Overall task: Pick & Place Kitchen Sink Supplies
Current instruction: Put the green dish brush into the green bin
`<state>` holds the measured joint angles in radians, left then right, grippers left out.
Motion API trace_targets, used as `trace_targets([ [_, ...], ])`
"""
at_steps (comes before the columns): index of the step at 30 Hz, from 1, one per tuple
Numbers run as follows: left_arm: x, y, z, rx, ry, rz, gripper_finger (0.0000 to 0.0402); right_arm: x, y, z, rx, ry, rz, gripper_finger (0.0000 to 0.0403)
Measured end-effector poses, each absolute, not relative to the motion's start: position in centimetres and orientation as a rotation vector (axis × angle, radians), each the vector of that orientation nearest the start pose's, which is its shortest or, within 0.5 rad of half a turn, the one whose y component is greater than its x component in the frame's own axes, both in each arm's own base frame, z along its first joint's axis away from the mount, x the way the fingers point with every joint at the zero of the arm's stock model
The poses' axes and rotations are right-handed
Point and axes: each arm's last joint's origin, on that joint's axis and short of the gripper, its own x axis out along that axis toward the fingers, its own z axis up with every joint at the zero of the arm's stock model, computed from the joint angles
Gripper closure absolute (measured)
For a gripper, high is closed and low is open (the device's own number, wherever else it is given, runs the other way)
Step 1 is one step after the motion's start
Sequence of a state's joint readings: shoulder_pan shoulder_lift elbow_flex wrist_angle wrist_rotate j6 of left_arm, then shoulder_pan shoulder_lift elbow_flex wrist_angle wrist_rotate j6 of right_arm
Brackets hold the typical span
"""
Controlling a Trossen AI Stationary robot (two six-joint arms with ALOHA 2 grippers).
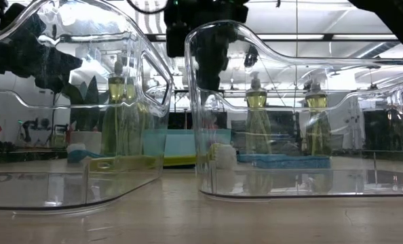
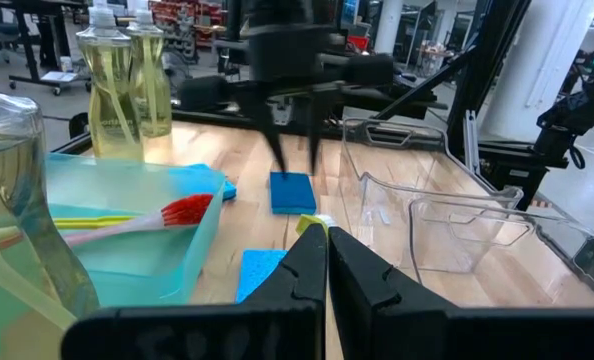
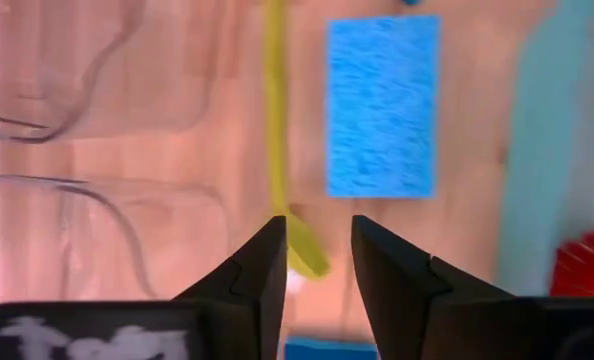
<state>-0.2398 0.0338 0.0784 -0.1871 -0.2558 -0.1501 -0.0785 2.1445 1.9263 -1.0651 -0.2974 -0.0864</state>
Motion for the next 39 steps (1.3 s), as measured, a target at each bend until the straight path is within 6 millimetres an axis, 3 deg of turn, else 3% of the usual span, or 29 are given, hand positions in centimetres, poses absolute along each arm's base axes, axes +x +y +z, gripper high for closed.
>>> trace_targets([
  [13,9.2,-1.5,17.0,-0.115,0.137,0.026,0.0392,45.4,1.1,22.5,0.106,1.196,0.313,0.0279],
  [25,9.2,-1.5,17.0,-0.115,0.137,0.026,0.0392,46.4,1.2,19.6,0.13,1.236,0.298,0.025],
  [39,9.2,-1.5,17.0,-0.115,0.137,0.026,0.0392,46.9,1.3,16.8,0.14,1.3,0.297,0.0276],
])
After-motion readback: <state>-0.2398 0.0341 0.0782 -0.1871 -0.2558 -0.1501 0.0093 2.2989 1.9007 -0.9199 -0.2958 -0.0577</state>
